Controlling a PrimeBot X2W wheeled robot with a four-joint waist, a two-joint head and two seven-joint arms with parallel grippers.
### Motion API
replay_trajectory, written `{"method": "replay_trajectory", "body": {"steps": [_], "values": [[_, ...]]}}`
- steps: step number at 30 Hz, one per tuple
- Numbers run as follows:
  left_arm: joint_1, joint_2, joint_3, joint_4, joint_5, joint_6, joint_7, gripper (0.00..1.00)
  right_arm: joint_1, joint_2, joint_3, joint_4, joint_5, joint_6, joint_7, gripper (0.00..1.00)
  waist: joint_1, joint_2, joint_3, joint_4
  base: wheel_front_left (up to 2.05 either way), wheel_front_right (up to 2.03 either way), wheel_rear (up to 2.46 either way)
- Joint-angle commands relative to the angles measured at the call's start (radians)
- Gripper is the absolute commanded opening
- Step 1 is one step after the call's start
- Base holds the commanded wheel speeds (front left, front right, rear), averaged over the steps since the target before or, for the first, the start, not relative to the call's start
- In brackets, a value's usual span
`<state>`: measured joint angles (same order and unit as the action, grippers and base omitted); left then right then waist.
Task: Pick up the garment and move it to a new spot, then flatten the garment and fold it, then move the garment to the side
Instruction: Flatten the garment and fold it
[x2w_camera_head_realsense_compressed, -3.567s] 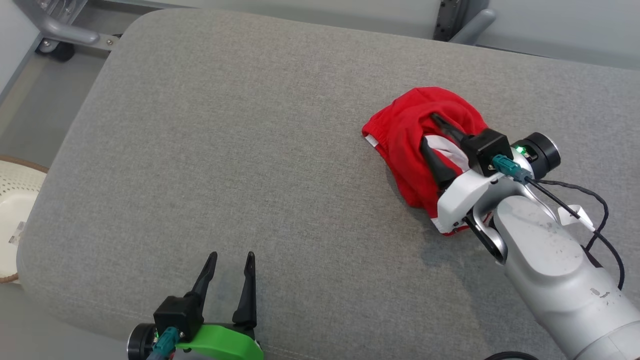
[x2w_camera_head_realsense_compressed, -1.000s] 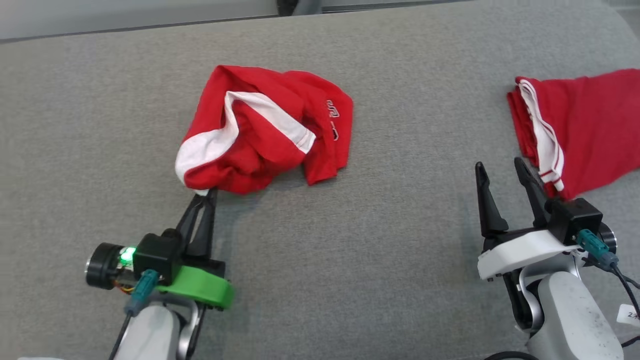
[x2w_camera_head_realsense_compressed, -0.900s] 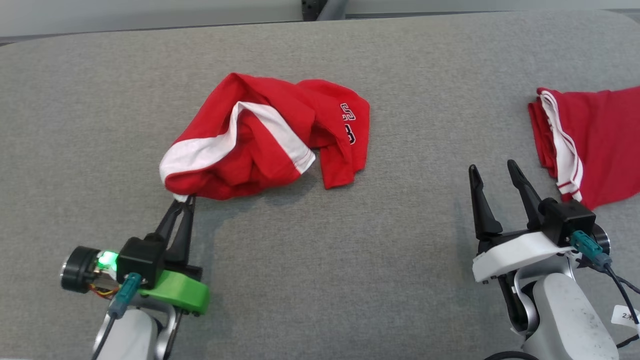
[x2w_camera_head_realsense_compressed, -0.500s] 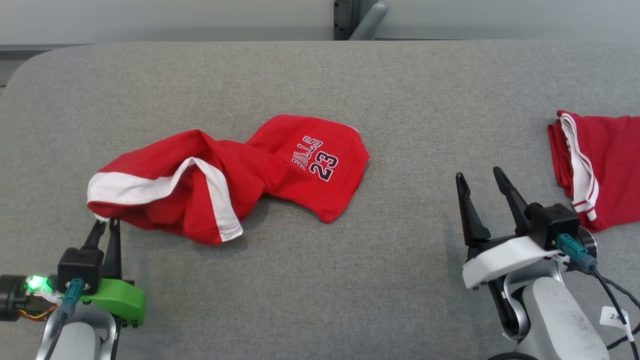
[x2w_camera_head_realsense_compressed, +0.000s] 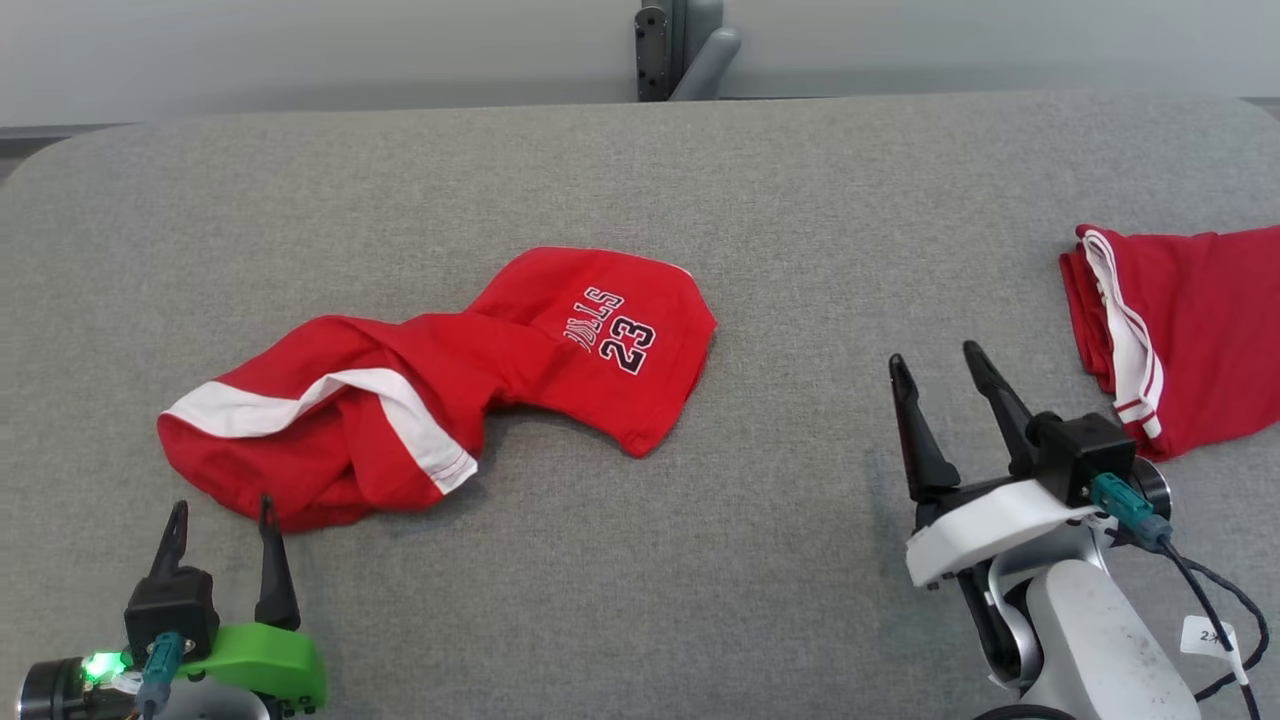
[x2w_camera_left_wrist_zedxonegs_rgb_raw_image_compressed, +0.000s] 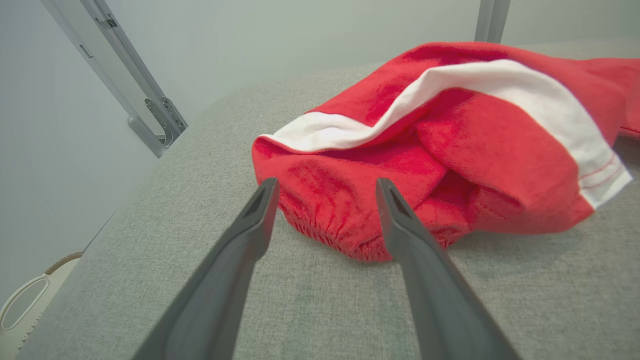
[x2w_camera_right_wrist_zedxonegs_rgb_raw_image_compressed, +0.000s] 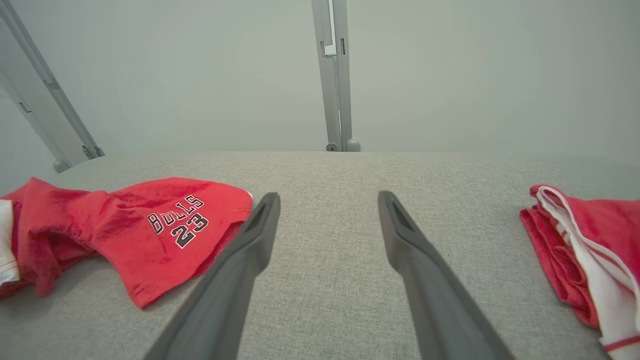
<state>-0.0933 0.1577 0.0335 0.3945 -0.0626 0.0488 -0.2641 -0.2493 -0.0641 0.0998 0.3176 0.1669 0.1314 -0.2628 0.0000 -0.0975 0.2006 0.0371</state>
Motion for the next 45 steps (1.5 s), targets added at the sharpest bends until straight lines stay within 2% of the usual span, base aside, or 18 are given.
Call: {"method": "replay_trajectory", "body": {"steps": [1, 7, 12, 17, 26, 35, 38, 41, 44, 45], "values": [[0.023, -0.017, 0.009, -0.026, -0.008, 0.003, 0.001, 1.0, 0.021, 0.004, 0.015, 0.001, 0.005, -0.002, -0.002, 1.0, 0.0, 0.0, -0.02, 0.027, 0.0, 0.0, 0.0], [0.045, -0.071, 0.004, -0.085, -0.013, -0.022, 0.001, 1.0, -0.001, 0.006, 0.118, 0.015, 0.023, -0.002, -0.002, 1.0, 0.0, 0.0, -0.022, 0.116, 0.0, 0.0, 0.0], [0.035, -0.098, -0.045, -0.097, -0.011, -0.054, 0.001, 1.0, -0.056, 0.0, 0.285, 0.065, 0.062, -0.002, -0.002, 1.0, 0.0, 0.0, 0.003, 0.226, 0.0, 0.0, 0.0], [0.031, -0.104, -0.083, -0.103, -0.022, -0.057, 0.001, 1.0, -0.131, -0.018, 0.442, 0.136, 0.129, -0.002, -0.002, 1.0, 0.0, 0.0, 0.029, 0.33, 0.0, 0.0, 0.0], [0.038, -0.107, -0.127, -0.111, -0.068, -0.038, 0.001, 1.0, -0.232, -0.06, 0.563, 0.237, 0.209, -0.002, -0.002, 1.0, 0.0, 0.0, 0.067, 0.428, 0.0, 0.0, 0.0], [0.025, -0.107, -0.173, -0.119, -0.106, -0.016, 0.001, 1.0, -0.301, -0.074, 0.583, 0.335, 0.209, -0.002, -0.002, 1.0, 0.0, 0.0, 0.098, 0.465, 0.0, 0.0, 0.0], [0.014, -0.107, -0.184, -0.121, -0.115, -0.011, 0.001, 1.0, -0.324, -0.07, 0.589, 0.365, 0.207, -0.002, -0.002, 0.89, 0.0, 0.0, 0.111, 0.469, 0.0, 0.0, 0.0], [0.008, -0.106, -0.193, -0.122, -0.123, -0.007, 0.001, 1.0, -0.342, -0.064, 0.593, 0.382, 0.203, -0.002, -0.002, 0.62, 0.0, 0.0, 0.121, 0.472, 0.0, 0.0, 0.0], [0.003, -0.106, -0.2, -0.125, -0.131, -0.002, 0.001, 1.0, -0.354, -0.063, 0.597, 0.385, 0.203, -0.002, -0.002, 0.22, 0.0, 0.0, 0.127, 0.471, 0.0, 0.0, 0.0], [0.002, -0.106, -0.201, -0.126, -0.132, -0.002, 0.001, 1.0, -0.358, -0.065, 0.597, 0.383, 0.203, -0.002, -0.002, 0.04, 0.0, 0.0, 0.129, 0.469, 0.0, 0.0, 0.0]]}}
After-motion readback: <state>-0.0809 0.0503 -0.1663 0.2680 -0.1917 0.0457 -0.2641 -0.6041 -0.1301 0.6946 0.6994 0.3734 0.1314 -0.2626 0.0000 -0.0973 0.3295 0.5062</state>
